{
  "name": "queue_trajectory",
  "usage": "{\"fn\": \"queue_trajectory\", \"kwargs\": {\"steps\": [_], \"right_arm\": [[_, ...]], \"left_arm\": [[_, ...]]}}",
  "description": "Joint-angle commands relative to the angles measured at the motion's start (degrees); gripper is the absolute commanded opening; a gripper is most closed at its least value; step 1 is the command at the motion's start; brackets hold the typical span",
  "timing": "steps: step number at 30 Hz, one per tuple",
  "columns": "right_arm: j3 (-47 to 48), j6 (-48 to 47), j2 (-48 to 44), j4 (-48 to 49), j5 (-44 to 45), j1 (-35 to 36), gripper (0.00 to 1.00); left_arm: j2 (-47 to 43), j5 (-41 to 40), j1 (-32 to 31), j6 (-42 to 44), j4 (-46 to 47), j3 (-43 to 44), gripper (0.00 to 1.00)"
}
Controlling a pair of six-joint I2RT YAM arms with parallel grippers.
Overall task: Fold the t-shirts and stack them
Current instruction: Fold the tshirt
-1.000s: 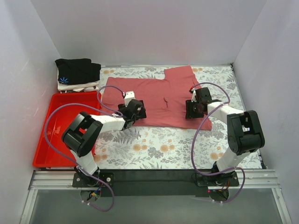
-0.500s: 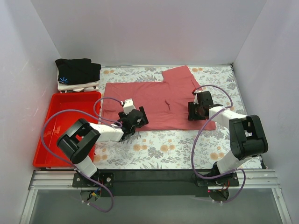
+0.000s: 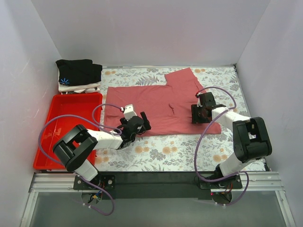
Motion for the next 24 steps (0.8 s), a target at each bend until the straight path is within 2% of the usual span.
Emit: {"fn": "queue_trajectory", "kwargs": {"steps": [1, 6, 9, 14, 18, 24], "right_arm": [[-5.8, 4.1, 0.7, -10.3, -0.2, 1.2, 0.47], [-11.9, 6.6, -3.0, -7.9, -1.5, 1.9, 0.47], [-12.4, 6.1, -4.0, -7.6, -5.3, 1.9, 0.48], [-13.2, 7.8, -4.5, -8.9, -6.3, 2.9, 0.48], [-14.5, 9.4, -7.1, -10.6, -5.2, 4.1, 0.54], [-15.9, 10.6, -9.4, -11.0, -5.2, 5.7, 0.58]], "left_arm": [[3.0, 7.4, -1.2, -3.4, -13.8, -4.6, 0.81], [3.7, 8.2, -1.8, -4.4, -12.8, -5.8, 0.81], [4.5, 8.8, -2.0, -4.9, -11.5, -6.9, 0.81], [5.0, 9.6, -2.5, -6.1, -10.4, -8.4, 0.81], [4.5, 10.1, -3.7, -7.3, -10.1, -10.1, 0.81], [5.4, 10.9, -6.3, -9.2, -10.0, -11.7, 0.81]]}}
